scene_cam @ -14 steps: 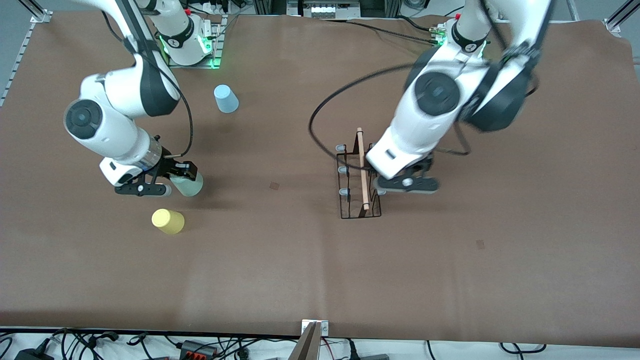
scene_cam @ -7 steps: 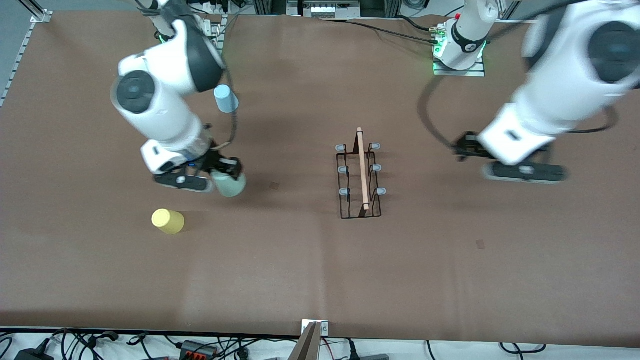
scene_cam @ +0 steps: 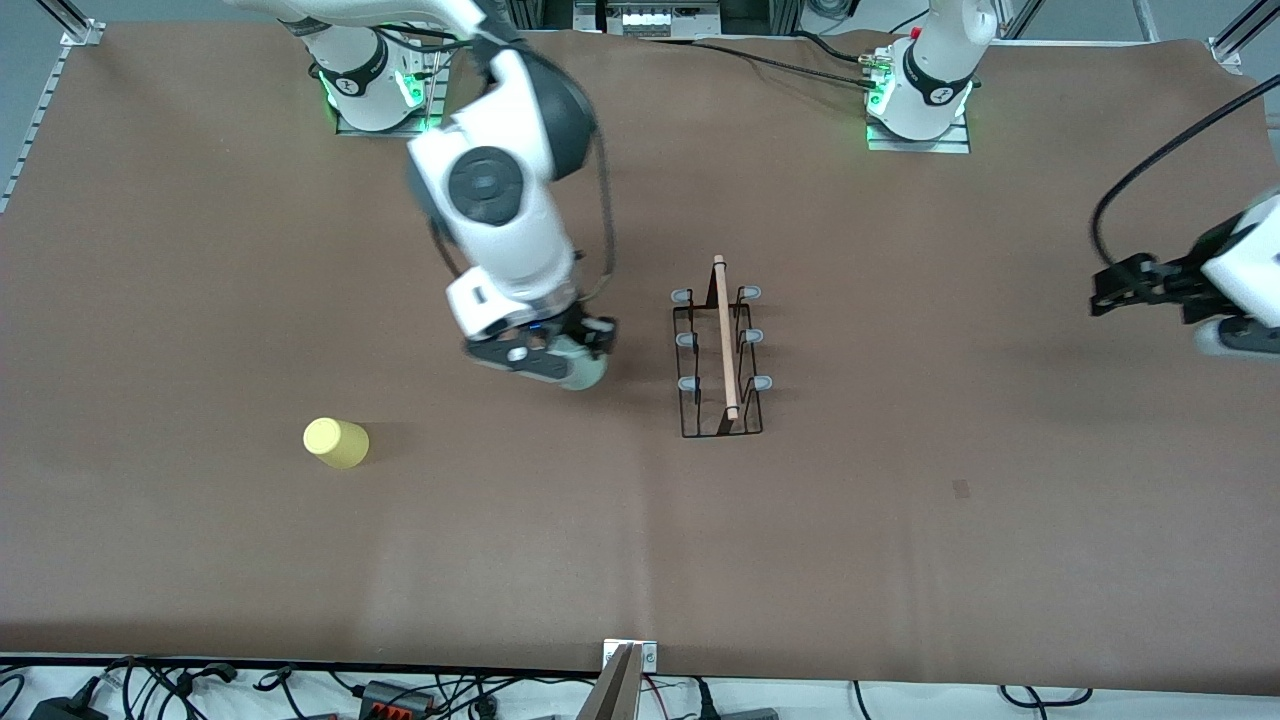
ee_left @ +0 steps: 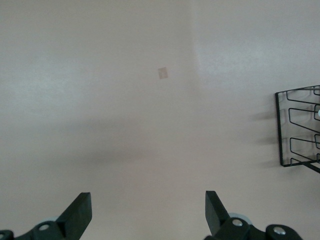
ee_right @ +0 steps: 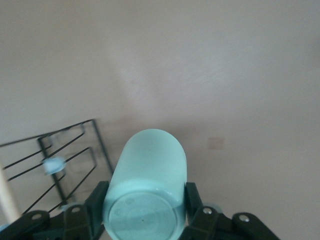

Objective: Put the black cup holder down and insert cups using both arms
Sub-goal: 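Lower the teal cup onto a rack peg with the right gripper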

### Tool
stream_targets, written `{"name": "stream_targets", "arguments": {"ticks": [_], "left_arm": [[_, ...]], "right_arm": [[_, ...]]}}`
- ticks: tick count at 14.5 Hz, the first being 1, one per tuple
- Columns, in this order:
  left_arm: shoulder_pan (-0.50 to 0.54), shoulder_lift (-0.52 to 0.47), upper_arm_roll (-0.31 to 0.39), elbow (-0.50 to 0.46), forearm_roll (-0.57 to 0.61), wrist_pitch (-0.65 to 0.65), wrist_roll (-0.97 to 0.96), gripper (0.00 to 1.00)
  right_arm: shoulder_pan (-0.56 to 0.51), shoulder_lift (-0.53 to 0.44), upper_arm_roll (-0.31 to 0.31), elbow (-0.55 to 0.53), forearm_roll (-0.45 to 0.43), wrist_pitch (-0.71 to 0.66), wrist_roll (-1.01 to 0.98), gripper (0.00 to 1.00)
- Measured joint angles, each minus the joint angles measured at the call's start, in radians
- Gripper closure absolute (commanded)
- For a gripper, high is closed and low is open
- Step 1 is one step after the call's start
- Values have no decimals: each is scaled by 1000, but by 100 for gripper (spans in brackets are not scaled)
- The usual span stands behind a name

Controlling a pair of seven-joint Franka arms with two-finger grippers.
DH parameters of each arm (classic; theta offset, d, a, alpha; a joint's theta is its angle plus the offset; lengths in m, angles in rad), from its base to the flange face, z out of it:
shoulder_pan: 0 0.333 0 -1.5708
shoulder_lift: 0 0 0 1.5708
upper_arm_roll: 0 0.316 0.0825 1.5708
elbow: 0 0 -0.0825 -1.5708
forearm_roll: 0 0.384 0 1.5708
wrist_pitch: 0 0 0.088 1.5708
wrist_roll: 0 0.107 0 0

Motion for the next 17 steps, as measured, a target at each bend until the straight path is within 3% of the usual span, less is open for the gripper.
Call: {"name": "stream_targets", "arguments": {"ticks": [3,6,17], "left_arm": [[-18,-67,10,-104,0,109,3,0],[-26,-139,11,-208,0,132,3,0],[-43,-156,8,-229,0,142,7,0]], "right_arm": [[62,47,-2,71,0,-8,61,82],[83,52,-1,90,0,-16,77,82],[134,159,-2,183,0,40,93,82]]}}
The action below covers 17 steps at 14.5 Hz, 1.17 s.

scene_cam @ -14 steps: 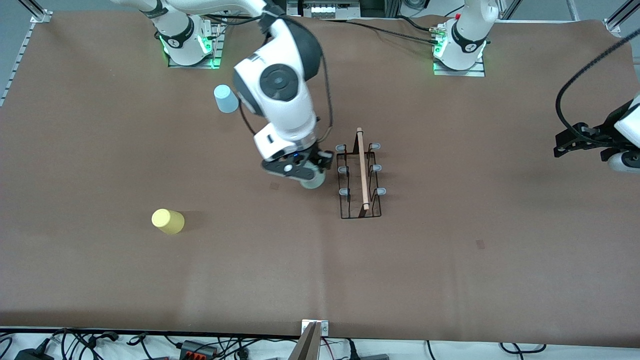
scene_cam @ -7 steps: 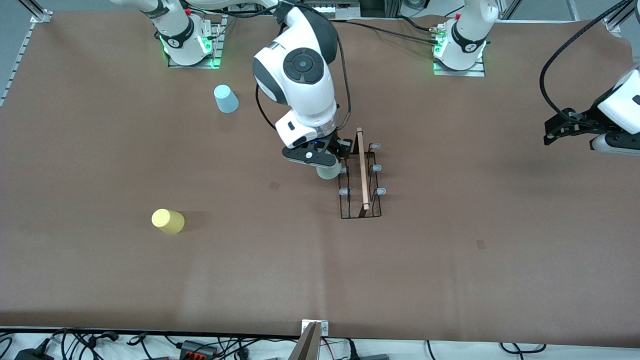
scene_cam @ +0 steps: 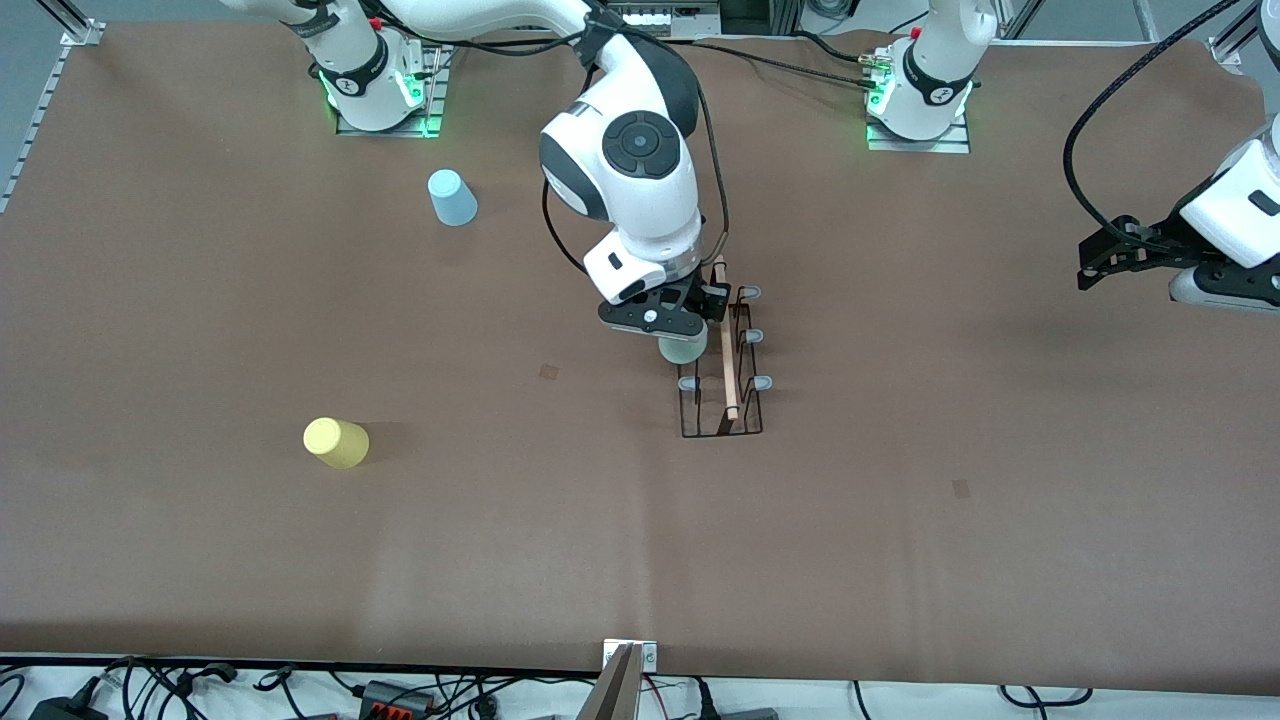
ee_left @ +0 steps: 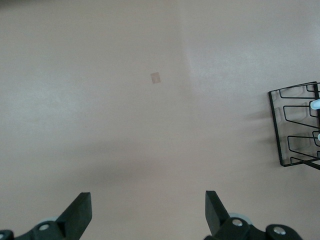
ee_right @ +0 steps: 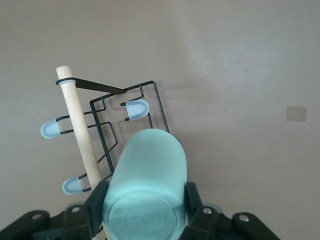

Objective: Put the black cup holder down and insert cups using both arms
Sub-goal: 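Lower the teal cup onto a rack peg with the right gripper, then open the right gripper and lift it off the teal cup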

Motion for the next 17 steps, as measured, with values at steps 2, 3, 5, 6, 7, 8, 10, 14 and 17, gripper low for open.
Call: {"name": "stream_targets", "arguments": {"ticks": [2,3,5,6,7,8,10,14,17], "left_arm": [[0,0,0,0,0,1,0,0],[0,0,0,0,0,1,0,0],[0,0,0,-1,0,1,1,0],[1,0,0,-1,0,1,1,0],[1,0,1,-1,0,1,1,0],[1,0,1,-1,0,1,1,0],[2,0,1,-1,0,1,1,0],[3,0,1,-1,0,1,1,0],[3,0,1,-1,0,1,1,0]], "right_arm": [[0,5,-1,3,0,12,0,78],[1,7,-1,3,0,15,0,74],[6,13,-1,3,0,16,0,50],[10,19,-1,3,0,18,0,28],[14,25,-1,3,0,19,0,7],[16,30,-1,3,0,21,0,2],[17,33,-1,3,0,23,0,0],[16,33,-4,3,0,23,-6,0],[-2,22,-14,-1,0,19,-59,0]]}}
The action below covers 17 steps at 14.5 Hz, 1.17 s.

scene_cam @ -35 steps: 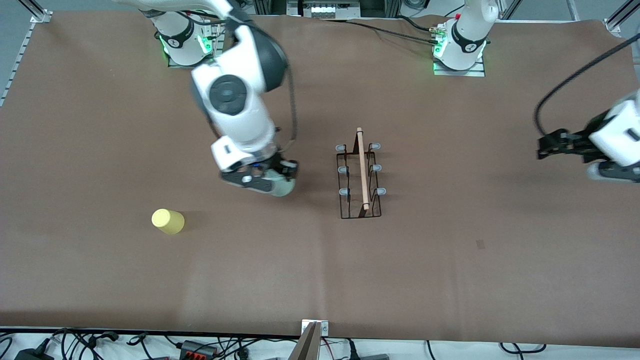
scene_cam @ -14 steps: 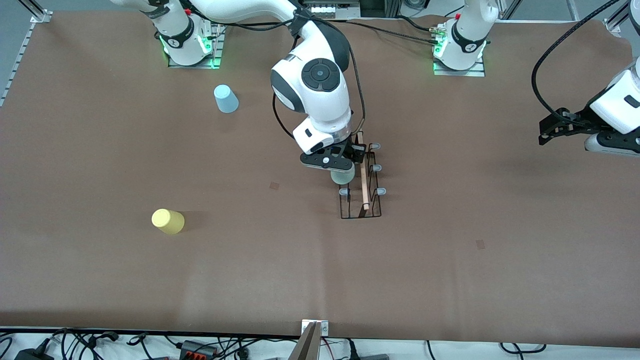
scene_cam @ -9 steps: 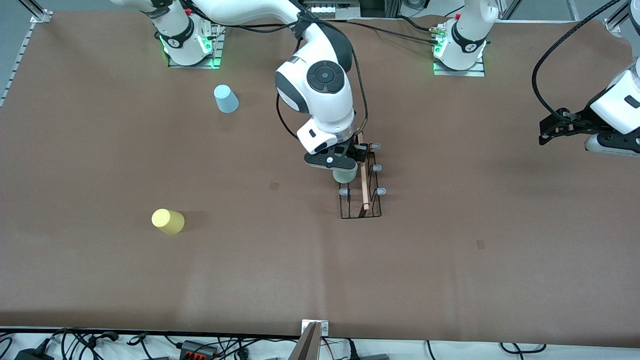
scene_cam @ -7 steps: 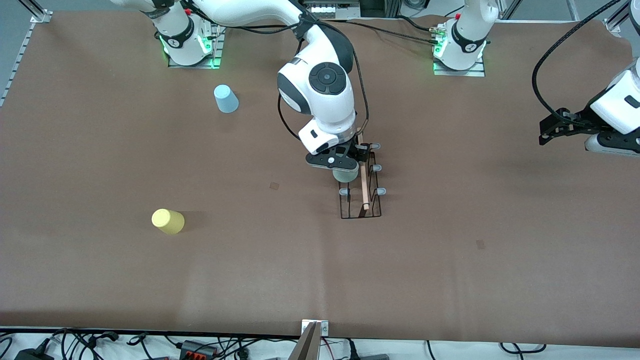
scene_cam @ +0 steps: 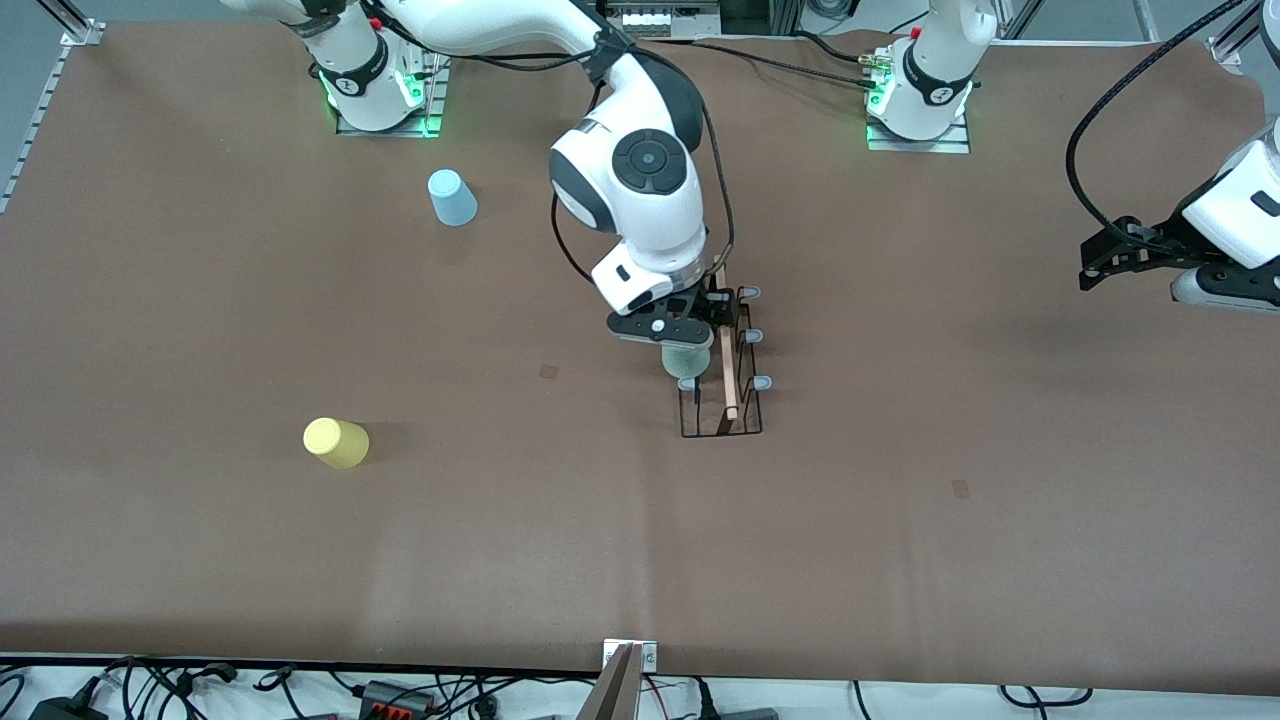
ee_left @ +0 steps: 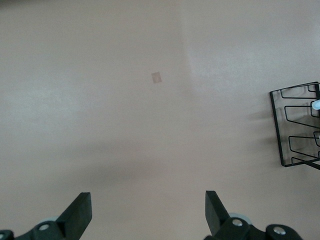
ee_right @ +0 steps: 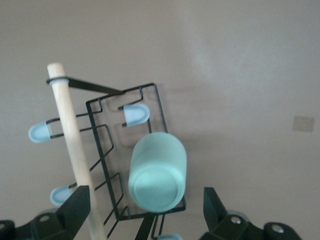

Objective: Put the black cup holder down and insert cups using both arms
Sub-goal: 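Open the right gripper and lift it off the teal cup, then move the right gripper over to the yellow cup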

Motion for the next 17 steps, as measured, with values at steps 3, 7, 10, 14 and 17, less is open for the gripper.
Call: {"name": "stream_targets", "arguments": {"ticks": [3,7,10,14,17], "left_arm": [[0,0,0,0,0,0,0,0],[0,0,0,0,0,0,0,0],[0,0,0,-1,0,0,0,0],[0,0,0,-1,0,0,0,0],[0,0,0,-1,0,0,1,0]], "right_arm": [[-59,-65,-8,-69,0,-4,-101,0],[-206,-213,-17,-262,-6,-14,-322,0],[-358,-293,-21,-403,-9,9,-541,0],[-563,-356,-22,-526,-9,49,-828,0],[-679,-365,-22,-602,-9,129,-959,0]]}}
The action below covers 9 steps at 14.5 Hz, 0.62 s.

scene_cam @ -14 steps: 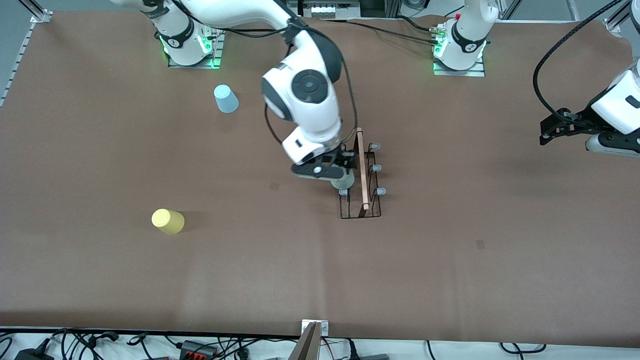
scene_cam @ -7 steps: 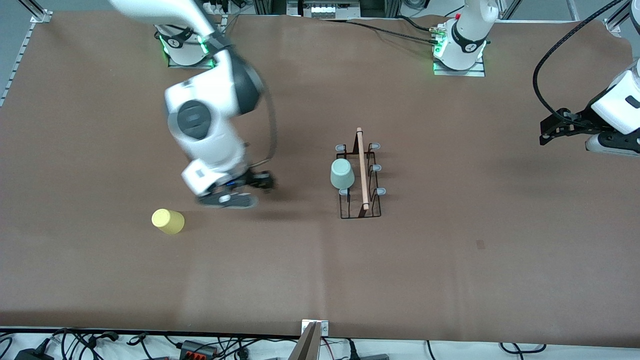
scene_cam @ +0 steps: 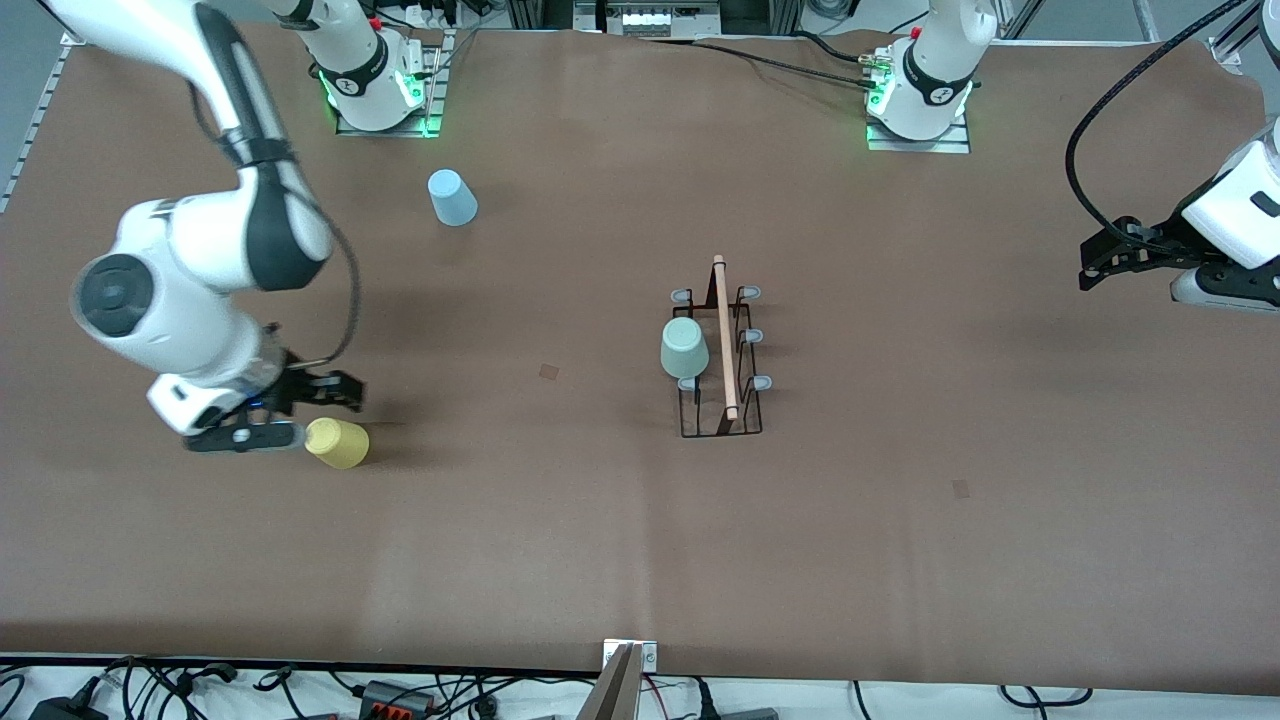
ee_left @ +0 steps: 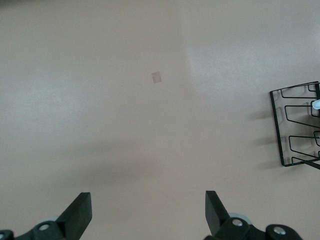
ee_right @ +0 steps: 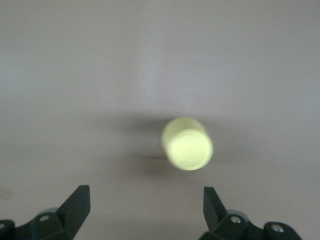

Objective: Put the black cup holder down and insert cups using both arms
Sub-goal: 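Move the right gripper over to the yellow cup, then grasp the yellow cup with the right gripper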

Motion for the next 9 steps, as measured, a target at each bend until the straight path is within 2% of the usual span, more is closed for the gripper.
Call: {"name": "stream_targets", "arguments": {"ticks": [4,9], "left_arm": [[0,0,0,0,0,0,1,0],[0,0,0,0,0,0,2,0]], "right_arm": [[-43,3,2,-141,0,186,-29,0],[-44,39,9,-178,0,302,-29,0]]}}
